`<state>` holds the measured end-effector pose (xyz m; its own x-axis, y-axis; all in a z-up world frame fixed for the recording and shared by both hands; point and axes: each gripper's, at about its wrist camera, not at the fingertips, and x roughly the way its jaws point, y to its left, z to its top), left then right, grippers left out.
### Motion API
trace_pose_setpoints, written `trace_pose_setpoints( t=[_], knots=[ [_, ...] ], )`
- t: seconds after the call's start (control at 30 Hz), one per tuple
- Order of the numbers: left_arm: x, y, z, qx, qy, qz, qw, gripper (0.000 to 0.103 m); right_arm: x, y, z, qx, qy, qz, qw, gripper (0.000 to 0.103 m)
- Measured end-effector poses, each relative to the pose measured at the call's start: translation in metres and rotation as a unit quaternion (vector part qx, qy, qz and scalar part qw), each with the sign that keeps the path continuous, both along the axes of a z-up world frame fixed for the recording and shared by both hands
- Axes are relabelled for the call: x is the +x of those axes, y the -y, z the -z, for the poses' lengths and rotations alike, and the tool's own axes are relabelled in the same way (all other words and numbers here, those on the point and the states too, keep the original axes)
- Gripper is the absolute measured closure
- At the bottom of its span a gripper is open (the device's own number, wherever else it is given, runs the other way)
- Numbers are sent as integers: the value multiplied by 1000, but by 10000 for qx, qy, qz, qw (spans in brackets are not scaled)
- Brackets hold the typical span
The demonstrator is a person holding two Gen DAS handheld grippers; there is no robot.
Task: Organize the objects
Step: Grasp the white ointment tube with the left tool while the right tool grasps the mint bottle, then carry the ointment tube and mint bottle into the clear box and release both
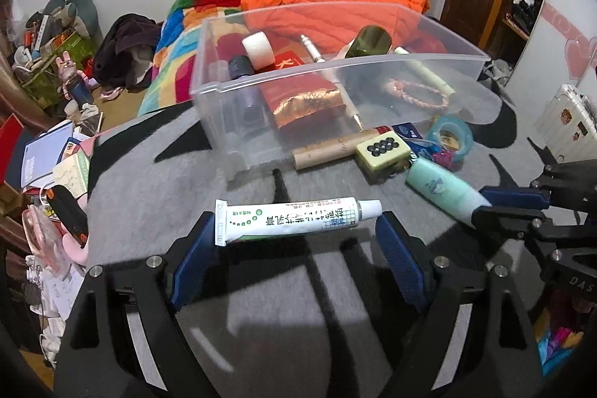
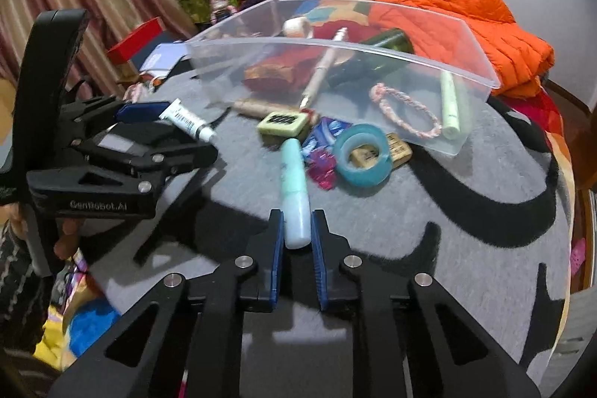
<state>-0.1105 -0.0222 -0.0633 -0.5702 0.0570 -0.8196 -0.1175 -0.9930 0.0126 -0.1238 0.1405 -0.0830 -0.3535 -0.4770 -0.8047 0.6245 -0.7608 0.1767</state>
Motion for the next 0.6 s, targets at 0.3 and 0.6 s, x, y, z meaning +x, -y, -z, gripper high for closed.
trace_pose_setpoints(
  t=[0.3, 0.6],
  knots=[
    [21, 12, -30, 153, -540, -227, 9982, 18, 7, 29, -2, 371, -315, -466, 9977, 80],
    [22, 22, -58, 262, -994, -419, 9938, 18, -1, 42, 11, 529, -313, -371, 9974, 80]
  ],
)
